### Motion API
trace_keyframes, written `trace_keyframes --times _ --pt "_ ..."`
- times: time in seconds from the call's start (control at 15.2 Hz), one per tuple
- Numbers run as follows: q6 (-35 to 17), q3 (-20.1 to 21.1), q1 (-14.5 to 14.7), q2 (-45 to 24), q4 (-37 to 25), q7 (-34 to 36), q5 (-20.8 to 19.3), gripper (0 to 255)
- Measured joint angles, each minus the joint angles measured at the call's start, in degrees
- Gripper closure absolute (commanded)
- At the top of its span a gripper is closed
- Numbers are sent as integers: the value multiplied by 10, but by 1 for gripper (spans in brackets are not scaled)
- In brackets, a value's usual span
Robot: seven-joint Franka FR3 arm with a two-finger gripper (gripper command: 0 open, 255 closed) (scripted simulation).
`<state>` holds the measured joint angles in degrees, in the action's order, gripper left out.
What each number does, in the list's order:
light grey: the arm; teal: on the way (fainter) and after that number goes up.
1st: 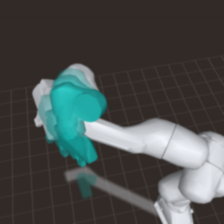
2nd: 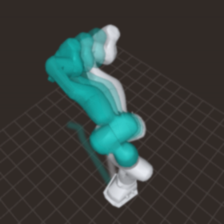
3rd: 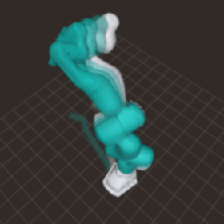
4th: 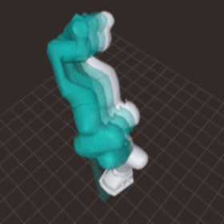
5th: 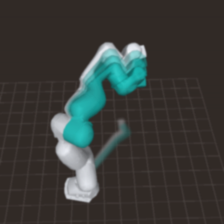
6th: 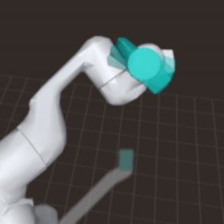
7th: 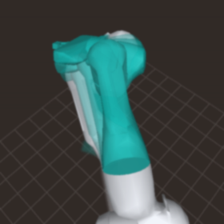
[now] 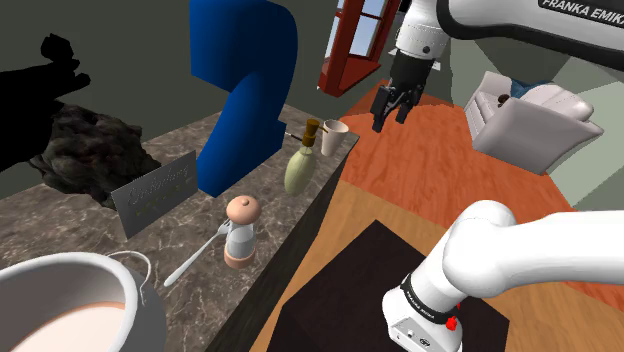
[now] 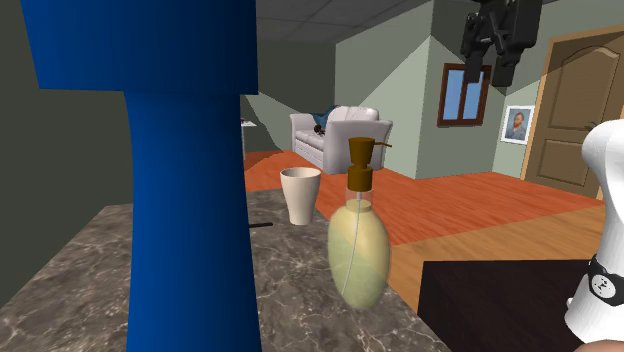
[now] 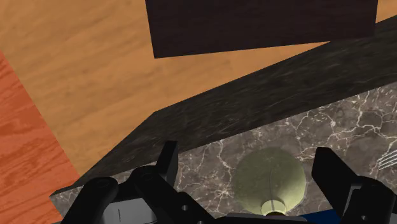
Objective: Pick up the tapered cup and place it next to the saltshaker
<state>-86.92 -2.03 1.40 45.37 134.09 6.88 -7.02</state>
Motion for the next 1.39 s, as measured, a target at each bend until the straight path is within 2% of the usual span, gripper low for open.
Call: trace_keyframes --times 0.2,0.73,1.06,1.39 --pt "-20 -10 -3 -13 4 -9 -8 0" --pt "-158 -61 -14 -127 8 -51 -41 0" --pt "-241 -94 -19 -224 -21 -82 -50 0" --pt "-305 -121 -22 -324 -71 -116 -43 0"
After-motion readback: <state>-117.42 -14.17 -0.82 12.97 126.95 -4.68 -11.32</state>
